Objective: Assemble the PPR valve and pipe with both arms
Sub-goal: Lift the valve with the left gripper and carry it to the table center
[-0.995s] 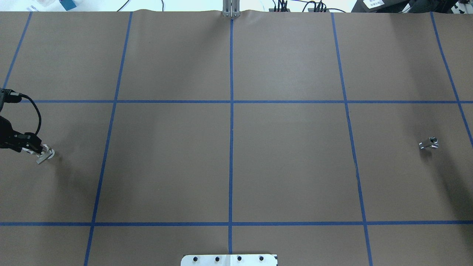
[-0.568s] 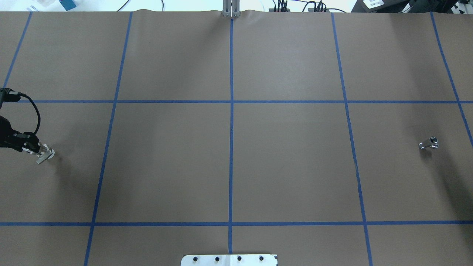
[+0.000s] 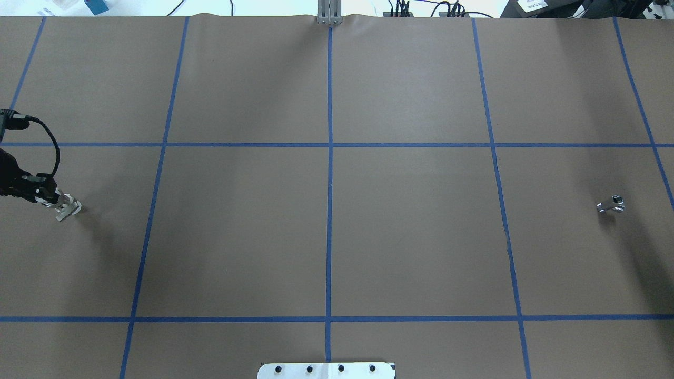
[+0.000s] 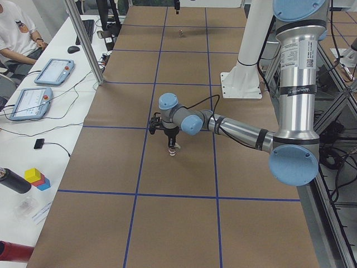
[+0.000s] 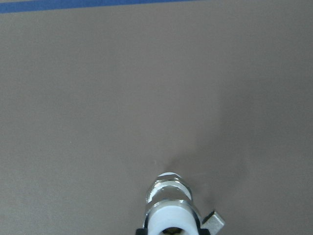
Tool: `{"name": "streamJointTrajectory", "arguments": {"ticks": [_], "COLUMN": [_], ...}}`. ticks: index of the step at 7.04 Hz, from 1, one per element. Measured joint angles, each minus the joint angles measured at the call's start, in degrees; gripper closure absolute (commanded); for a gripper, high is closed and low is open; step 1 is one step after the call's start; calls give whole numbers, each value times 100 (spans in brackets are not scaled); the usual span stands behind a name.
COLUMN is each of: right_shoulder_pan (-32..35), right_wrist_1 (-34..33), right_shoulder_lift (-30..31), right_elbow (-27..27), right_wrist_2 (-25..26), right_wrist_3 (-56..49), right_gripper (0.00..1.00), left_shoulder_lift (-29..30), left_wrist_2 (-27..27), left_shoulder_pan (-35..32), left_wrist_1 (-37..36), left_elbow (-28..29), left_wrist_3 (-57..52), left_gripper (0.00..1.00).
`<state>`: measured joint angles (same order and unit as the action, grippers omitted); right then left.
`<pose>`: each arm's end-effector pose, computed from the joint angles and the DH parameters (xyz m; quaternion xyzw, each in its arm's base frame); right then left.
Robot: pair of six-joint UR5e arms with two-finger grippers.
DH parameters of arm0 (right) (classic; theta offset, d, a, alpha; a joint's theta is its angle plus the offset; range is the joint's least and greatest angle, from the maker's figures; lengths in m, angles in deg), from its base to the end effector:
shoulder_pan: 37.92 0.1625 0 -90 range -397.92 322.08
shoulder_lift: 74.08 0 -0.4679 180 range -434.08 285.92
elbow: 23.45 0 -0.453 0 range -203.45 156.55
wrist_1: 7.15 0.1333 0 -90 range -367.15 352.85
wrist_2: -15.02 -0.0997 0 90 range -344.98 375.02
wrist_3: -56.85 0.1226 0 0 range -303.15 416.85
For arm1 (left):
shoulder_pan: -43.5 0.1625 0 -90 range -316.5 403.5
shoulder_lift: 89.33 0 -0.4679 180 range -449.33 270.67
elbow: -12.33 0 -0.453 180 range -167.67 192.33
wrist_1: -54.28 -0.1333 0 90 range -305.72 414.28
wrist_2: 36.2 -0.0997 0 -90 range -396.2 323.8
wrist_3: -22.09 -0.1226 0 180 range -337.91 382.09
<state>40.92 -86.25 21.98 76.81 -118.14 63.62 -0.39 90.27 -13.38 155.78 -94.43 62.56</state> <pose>-0.0525 -0.5216 0.6550 0.0639 -0.3792 -0.0836 0.9193 0.2560 -0.5030 0.5499 -0.0033 0.3773 0.0143 0.9260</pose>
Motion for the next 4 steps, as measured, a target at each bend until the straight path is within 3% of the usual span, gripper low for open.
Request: {"name": "streamJointTrajectory", "arguments": {"ticks": [4], "right_shoulder_pan": [0], "right_wrist_1": [3], "right_shoulder_lift": [-17], "right_elbow": [19], "right_wrist_2": [1], "right_wrist_3": [8], "right_gripper": [0], "left_shoulder_lift": [1874], "left_wrist_2": [16], "left_shoulder_pan": [168], "left_wrist_1": [-1560], "left_elbow": [-192], "left_wrist_3": [817], "left_gripper": [100]}}
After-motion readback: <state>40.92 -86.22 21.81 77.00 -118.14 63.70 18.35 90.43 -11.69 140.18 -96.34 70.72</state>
